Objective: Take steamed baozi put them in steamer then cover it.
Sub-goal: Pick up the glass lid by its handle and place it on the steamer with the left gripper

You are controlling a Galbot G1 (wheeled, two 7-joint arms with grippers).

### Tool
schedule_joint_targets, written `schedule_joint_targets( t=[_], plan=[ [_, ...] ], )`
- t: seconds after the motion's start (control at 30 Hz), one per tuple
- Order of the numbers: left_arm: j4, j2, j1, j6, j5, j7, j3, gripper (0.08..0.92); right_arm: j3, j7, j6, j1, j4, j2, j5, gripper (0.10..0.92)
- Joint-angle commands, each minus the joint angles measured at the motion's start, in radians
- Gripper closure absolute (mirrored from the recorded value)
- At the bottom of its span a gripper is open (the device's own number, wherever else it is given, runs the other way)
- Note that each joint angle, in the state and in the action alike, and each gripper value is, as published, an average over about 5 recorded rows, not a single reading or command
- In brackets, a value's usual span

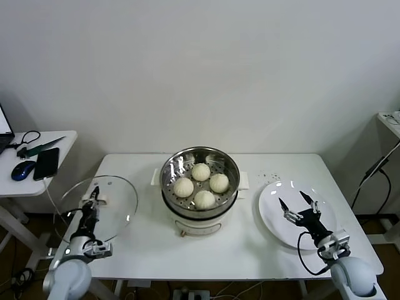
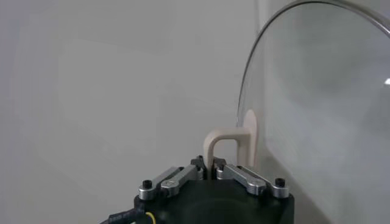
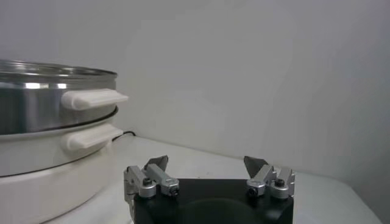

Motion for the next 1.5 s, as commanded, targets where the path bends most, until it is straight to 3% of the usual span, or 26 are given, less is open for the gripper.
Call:
schedule_joint_targets(
  t=[0.03,0.23,0.37,0.5,0.63,0.77,1.1,1.5],
  plan=[
    [-0.363,0.104,0.149,0.274,-0.05,0.037,0.036,0.85,-0.003,0.001,-0.001,0.008,-0.008,-0.006,-0.007,0.203],
    [-0.456,0.184,0.091,0.396,-0.062,0.096,0.141,0.85,-0.014,0.005,0.002,0.026,-0.023,-0.017,-0.014,0.203],
    [-0.49,0.226,-0.034,0.472,-0.03,0.174,0.303,0.85,-0.023,0.006,0.004,0.033,-0.029,-0.028,-0.014,0.203],
    [-0.484,0.216,-0.177,0.535,0.032,0.29,0.483,0.85,-0.026,0.005,0.007,0.043,-0.042,-0.038,-0.015,0.203],
    [-0.444,0.152,-0.317,0.586,0.116,0.422,0.634,0.85,-0.023,0.003,0.012,0.05,-0.057,-0.04,-0.014,0.203],
    [-0.364,0.059,-0.428,0.615,0.192,0.48,0.746,0.85,-0.014,0.0,0.018,0.049,-0.069,-0.036,-0.017,0.203],
    [-0.162,-0.145,-0.557,0.642,0.224,0.471,0.871,0.85,0.017,-0.006,0.03,0.03,-0.075,-0.025,-0.033,0.203],
    [-0.01,-0.264,-0.583,0.642,0.22,0.452,0.885,0.85,0.039,-0.012,0.037,0.012,-0.077,-0.017,-0.044,0.203]
  ],
)
